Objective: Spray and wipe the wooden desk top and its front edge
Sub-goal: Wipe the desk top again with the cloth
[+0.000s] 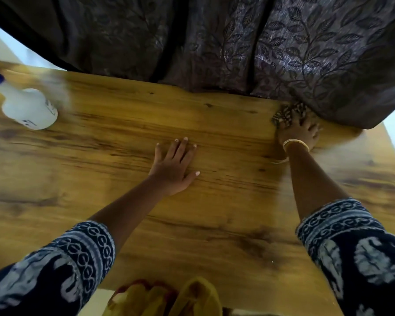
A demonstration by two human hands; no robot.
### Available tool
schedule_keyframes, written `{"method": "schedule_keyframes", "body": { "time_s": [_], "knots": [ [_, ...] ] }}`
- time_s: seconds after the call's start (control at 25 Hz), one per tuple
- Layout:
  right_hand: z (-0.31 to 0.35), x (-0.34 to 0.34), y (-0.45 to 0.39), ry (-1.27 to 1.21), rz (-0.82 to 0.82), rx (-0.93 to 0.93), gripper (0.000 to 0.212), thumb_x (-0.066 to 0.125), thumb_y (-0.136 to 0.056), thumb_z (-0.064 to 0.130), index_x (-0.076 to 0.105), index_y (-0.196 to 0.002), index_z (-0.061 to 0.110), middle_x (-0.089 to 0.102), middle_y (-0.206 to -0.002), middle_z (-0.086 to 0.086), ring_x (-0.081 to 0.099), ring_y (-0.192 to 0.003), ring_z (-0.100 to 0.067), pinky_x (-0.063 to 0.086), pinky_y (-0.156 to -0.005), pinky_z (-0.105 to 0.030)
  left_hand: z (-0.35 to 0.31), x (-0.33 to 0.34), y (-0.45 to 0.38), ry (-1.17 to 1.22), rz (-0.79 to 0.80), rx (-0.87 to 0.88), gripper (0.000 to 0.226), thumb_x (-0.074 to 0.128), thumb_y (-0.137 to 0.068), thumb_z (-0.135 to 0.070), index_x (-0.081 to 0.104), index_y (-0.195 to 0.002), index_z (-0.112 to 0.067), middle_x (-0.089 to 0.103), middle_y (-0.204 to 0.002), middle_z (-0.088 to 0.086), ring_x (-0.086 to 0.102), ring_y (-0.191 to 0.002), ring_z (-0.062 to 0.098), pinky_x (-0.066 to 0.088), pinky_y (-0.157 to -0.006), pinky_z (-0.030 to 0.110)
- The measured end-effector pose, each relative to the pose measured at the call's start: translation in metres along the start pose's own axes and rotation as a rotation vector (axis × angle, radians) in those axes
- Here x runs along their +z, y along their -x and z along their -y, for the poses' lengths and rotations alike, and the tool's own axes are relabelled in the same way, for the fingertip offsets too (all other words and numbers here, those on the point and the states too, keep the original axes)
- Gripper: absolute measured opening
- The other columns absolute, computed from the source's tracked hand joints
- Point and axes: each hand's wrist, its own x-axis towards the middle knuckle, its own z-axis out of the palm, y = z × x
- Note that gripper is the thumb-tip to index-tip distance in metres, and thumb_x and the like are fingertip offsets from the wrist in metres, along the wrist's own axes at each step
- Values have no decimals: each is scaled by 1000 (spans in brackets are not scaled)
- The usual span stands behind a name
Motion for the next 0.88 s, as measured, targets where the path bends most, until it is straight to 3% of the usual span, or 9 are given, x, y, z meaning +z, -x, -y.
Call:
{"method": "schedule_keyframes", "body": {
  "time_s": [0.08, 0.12, 0.28, 0.32, 0.4, 0.48, 0.72, 0.88],
  "knots": [
    [26, 3, 10, 3, 17, 104, 64, 31, -98, 55, 11, -156, 38, 4, -165, -11, 3, -149, -42, 3, -120, -56, -1, -2, 0, -13, -6, -2, 76, 13, -92, -65, -12, -153, -26, -16, -162, 5, -9, -149, 28, 1, -113, 64],
    [48, 9, 20, 13, 21, 48, 64, 29, -98, 56, 11, -156, 38, 6, -165, -12, 5, -149, -44, 4, -119, -59, -1, -3, 0, -20, -8, 2, 76, 13, -92, -66, -11, -153, -26, -14, -162, 5, -7, -149, 28, 3, -114, 63],
    [120, 46, 90, 149, 16, -712, 56, 33, -97, 56, 28, -151, 41, 30, -158, -8, 25, -143, -41, 18, -116, -55, -3, -9, -4, -28, -59, 0, 78, 22, -90, -67, 6, -152, -23, 8, -158, 9, 14, -144, 30, 20, -109, 60],
    [122, 47, 98, 168, 35, -850, 55, 35, -97, 57, 31, -150, 43, 33, -157, -5, 26, -144, -38, 20, -116, -53, -7, -13, -8, -25, -90, -7, 78, 24, -88, -68, 13, -151, -23, 15, -155, 10, 20, -140, 31, 24, -106, 58],
    [109, 40, 83, 137, 57, -940, 53, 35, -97, 58, 32, -148, 45, 33, -158, 0, 23, -147, -33, 22, -117, -52, -15, -19, -17, -1, -124, -9, 75, 25, -88, -68, 21, -148, -23, 20, -151, 11, 25, -135, 31, 27, -105, 57],
    [76, 29, 49, 107, 1, -818, 54, 36, -97, 58, 32, -149, 44, 31, -159, 0, 19, -148, -34, 23, -116, -54, -26, -24, -30, 58, -107, 13, 74, 25, -91, -67, 18, -151, -24, 14, -155, 11, 20, -139, 32, 22, -109, 58],
    [-99, -19, -39, -45, -69, -69, 60, 37, -96, 56, 26, -153, 39, 16, -164, -6, 13, -149, -36, 13, -120, -51, -74, -33, -76, 145, -63, 148, 69, 24, -95, -62, 11, -153, -27, -1, -162, 5, 6, -147, 30, 14, -113, 60],
    [-111, -24, -40, -54, -17, 208, 62, 34, -98, 57, 17, -155, 39, 6, -166, -7, 4, -150, -39, 6, -120, -54, -101, -44, -99, 113, -53, 185, 70, 25, -96, -61, 7, -154, -26, -3, -162, 5, 6, -148, 29, 14, -113, 61]
  ]
}}
